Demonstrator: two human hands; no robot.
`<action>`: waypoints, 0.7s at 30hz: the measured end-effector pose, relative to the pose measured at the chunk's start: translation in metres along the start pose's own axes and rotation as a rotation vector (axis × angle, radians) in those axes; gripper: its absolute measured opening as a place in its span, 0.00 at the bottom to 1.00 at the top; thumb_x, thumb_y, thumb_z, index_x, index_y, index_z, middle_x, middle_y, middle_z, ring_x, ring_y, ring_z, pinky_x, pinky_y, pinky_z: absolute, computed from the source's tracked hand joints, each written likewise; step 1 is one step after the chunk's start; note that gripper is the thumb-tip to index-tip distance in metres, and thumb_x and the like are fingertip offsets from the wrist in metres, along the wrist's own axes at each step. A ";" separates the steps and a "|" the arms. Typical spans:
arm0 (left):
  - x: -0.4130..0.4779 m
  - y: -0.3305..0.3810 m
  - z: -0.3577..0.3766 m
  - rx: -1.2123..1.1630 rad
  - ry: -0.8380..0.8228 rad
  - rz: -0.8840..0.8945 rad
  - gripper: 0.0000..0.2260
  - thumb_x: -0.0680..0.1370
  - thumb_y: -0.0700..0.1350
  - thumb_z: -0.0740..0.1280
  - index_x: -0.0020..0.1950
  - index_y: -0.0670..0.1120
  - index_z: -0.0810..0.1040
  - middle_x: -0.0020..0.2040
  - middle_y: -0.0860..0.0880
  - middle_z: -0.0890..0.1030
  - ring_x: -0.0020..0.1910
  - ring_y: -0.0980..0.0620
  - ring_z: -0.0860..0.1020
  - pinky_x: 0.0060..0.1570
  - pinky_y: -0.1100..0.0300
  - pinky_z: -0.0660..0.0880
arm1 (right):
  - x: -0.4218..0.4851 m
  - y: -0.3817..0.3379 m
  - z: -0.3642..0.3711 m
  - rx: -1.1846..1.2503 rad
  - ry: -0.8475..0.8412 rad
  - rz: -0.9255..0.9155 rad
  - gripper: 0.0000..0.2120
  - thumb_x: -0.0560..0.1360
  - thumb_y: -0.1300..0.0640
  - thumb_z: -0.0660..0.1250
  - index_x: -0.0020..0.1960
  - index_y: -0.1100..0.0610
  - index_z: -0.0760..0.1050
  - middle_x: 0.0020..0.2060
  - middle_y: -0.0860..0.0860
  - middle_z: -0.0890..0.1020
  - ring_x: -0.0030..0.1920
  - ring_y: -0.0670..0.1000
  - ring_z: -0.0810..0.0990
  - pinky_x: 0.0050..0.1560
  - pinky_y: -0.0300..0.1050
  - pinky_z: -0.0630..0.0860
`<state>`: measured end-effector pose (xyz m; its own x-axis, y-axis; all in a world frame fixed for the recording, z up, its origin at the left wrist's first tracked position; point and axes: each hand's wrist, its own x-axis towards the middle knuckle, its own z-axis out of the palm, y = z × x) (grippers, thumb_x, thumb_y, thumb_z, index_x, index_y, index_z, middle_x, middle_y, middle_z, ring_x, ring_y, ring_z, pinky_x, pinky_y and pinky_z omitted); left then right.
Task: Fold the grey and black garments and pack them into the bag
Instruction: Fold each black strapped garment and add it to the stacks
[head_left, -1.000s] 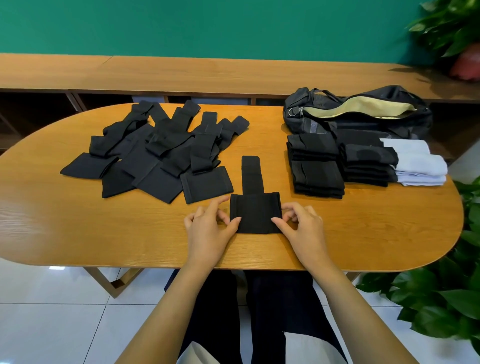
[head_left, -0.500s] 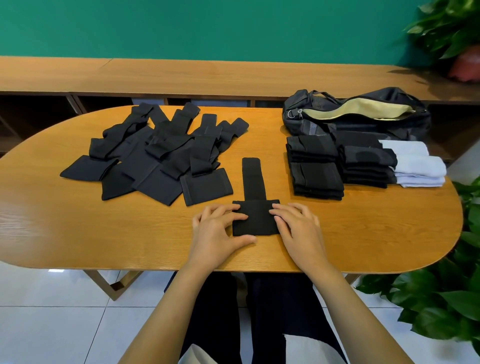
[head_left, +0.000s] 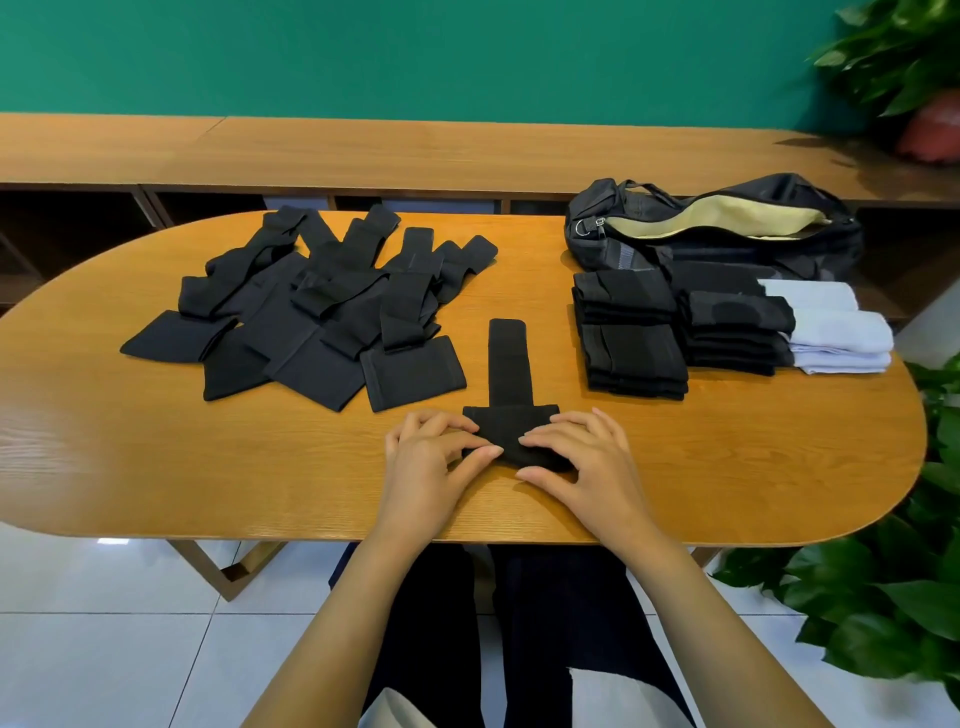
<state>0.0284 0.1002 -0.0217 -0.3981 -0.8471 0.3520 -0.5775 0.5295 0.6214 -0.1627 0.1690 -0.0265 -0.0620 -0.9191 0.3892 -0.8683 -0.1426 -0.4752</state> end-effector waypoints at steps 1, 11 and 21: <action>0.000 0.000 0.000 -0.005 0.001 0.011 0.21 0.72 0.67 0.59 0.49 0.57 0.85 0.52 0.64 0.76 0.58 0.61 0.66 0.59 0.58 0.55 | 0.000 0.000 0.000 0.000 0.016 -0.011 0.21 0.74 0.35 0.59 0.58 0.43 0.80 0.55 0.38 0.80 0.63 0.39 0.69 0.73 0.47 0.53; 0.002 -0.001 0.001 0.008 -0.035 0.043 0.22 0.66 0.69 0.65 0.52 0.59 0.83 0.53 0.69 0.75 0.59 0.64 0.64 0.58 0.59 0.54 | 0.001 -0.003 -0.002 0.094 0.106 0.004 0.15 0.76 0.42 0.59 0.52 0.46 0.82 0.44 0.27 0.71 0.52 0.33 0.68 0.70 0.53 0.59; 0.003 0.000 0.001 -0.026 -0.012 -0.021 0.21 0.71 0.66 0.62 0.48 0.53 0.85 0.48 0.65 0.77 0.56 0.61 0.68 0.56 0.61 0.53 | 0.000 -0.004 -0.003 0.094 0.133 0.043 0.21 0.70 0.34 0.64 0.55 0.45 0.81 0.48 0.29 0.70 0.56 0.32 0.63 0.68 0.52 0.61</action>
<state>0.0269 0.0974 -0.0212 -0.3943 -0.8576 0.3303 -0.5676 0.5099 0.6464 -0.1607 0.1705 -0.0221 -0.1685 -0.8693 0.4646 -0.8136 -0.1434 -0.5634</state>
